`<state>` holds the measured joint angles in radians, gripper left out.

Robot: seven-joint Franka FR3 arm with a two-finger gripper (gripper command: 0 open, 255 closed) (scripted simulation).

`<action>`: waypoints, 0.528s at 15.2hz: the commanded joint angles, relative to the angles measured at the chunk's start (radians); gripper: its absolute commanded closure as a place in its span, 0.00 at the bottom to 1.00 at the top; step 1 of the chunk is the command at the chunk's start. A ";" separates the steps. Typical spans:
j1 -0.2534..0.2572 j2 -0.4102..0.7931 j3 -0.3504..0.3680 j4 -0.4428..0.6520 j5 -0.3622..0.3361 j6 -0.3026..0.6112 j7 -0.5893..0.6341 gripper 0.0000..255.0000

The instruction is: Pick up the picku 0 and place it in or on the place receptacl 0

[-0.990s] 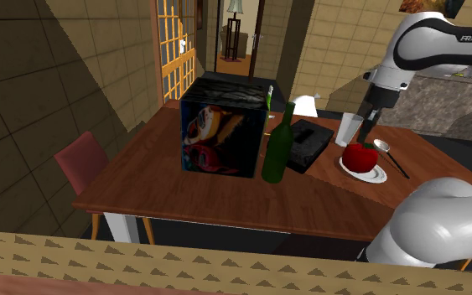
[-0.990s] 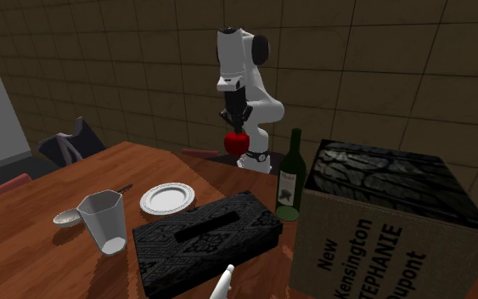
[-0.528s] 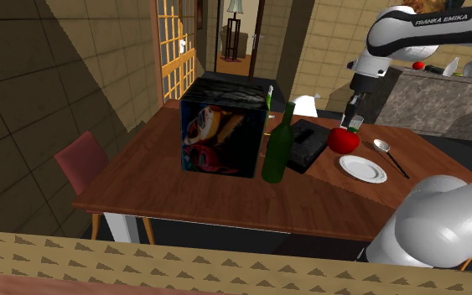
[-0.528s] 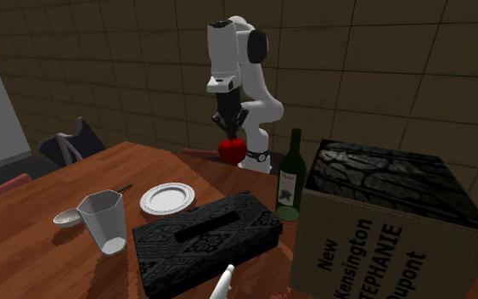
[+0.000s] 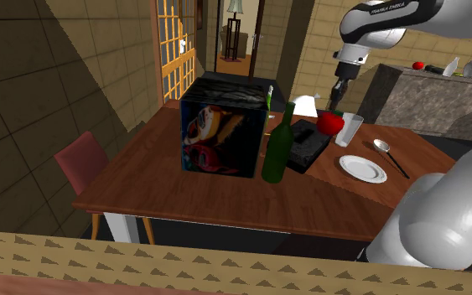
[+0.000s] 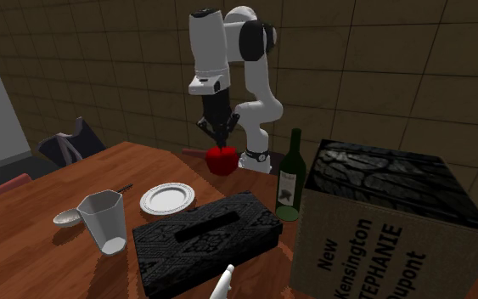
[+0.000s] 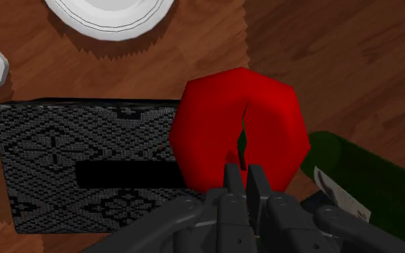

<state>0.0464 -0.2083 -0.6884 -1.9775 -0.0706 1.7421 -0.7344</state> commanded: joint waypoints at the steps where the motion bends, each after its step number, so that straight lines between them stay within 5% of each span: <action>1: 0.012 0.098 -0.029 0.085 0.058 -0.006 -0.040 1.00; 4: -0.002 0.264 -0.067 0.245 0.165 -0.045 -0.115 1.00; 8: -0.086 0.494 -0.074 0.497 0.316 -0.136 -0.197 1.00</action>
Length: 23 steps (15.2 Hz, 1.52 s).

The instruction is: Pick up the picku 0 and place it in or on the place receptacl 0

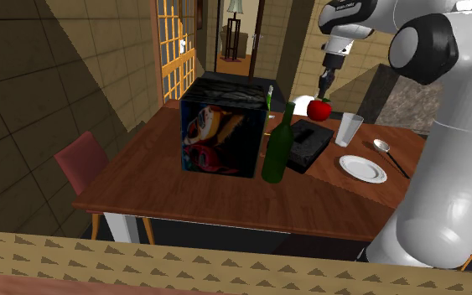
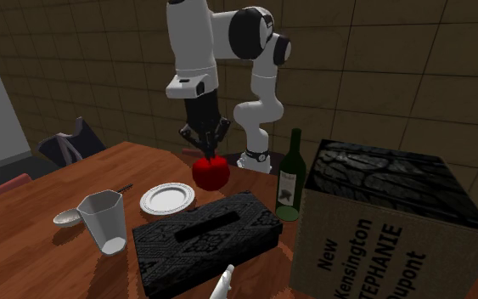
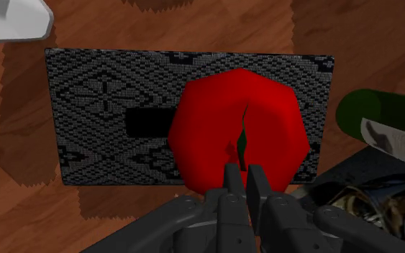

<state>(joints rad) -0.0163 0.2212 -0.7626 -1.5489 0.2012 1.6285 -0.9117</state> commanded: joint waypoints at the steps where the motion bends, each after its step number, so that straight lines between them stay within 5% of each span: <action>1: -0.056 0.121 0.007 0.142 0.079 -0.052 -0.033 1.00; 2: -0.094 0.184 0.015 0.228 0.116 -0.087 -0.043 1.00; 23: -0.055 0.193 0.035 -0.048 0.131 0.189 -0.076 1.00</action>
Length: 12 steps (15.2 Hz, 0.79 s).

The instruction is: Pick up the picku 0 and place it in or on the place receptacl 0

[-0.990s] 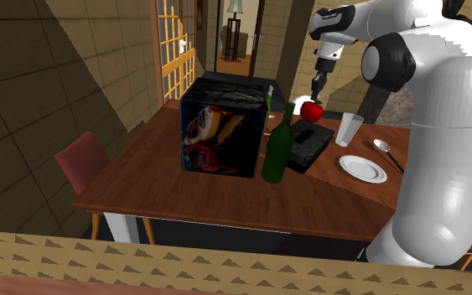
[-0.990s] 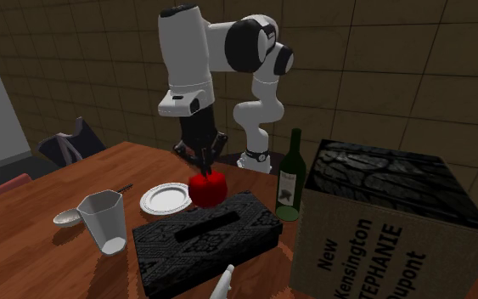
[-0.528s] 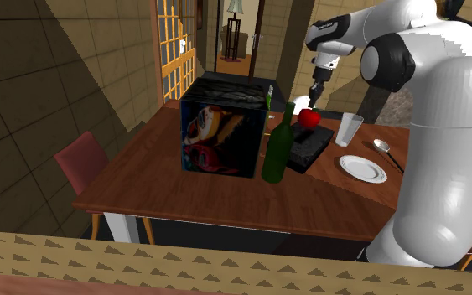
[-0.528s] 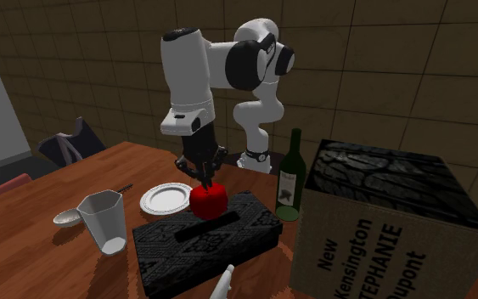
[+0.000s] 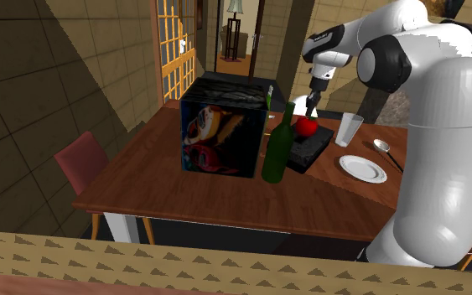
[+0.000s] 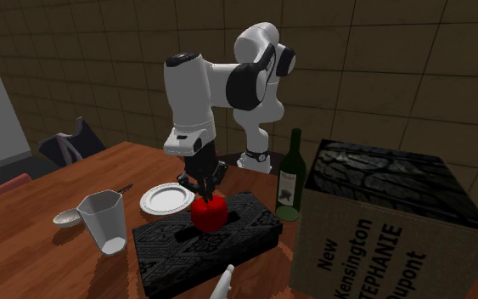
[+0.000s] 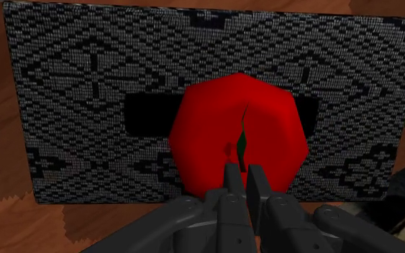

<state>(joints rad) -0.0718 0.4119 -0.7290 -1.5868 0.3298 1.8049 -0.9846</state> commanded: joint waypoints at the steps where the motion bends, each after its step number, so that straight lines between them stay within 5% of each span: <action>1: 0.000 0.005 0.002 -0.019 0.005 0.023 -0.005 1.00; 8: 0.000 0.005 0.002 -0.019 0.005 0.023 -0.005 1.00; 9: 0.000 0.005 0.002 -0.019 0.005 0.023 -0.006 0.00; 12: 0.000 0.005 0.002 -0.019 0.005 0.023 -0.006 0.00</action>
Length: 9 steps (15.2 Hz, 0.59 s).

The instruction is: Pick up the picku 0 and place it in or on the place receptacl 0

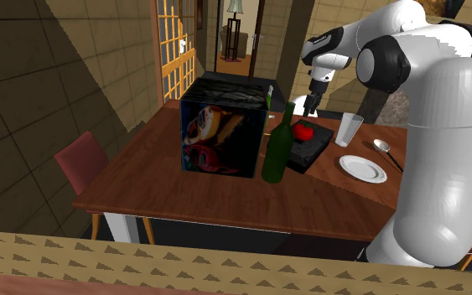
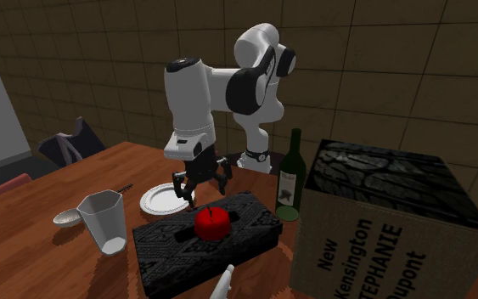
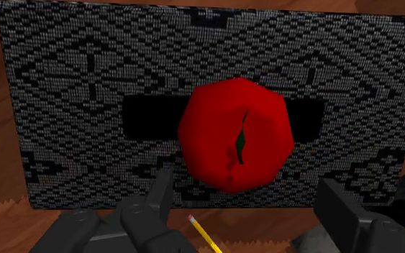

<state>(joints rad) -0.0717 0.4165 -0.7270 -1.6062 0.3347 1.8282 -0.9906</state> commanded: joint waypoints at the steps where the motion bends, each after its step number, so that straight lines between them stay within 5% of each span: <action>1: 0.000 0.000 0.000 0.000 0.000 0.000 0.000 0.00; 6: -0.020 -0.006 -0.008 0.121 -0.012 -0.123 0.014 0.00; 9: -0.020 -0.006 -0.008 0.121 -0.012 -0.123 0.014 0.00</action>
<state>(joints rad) -0.0892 0.4084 -0.7354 -1.4918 0.3220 1.7112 -0.9763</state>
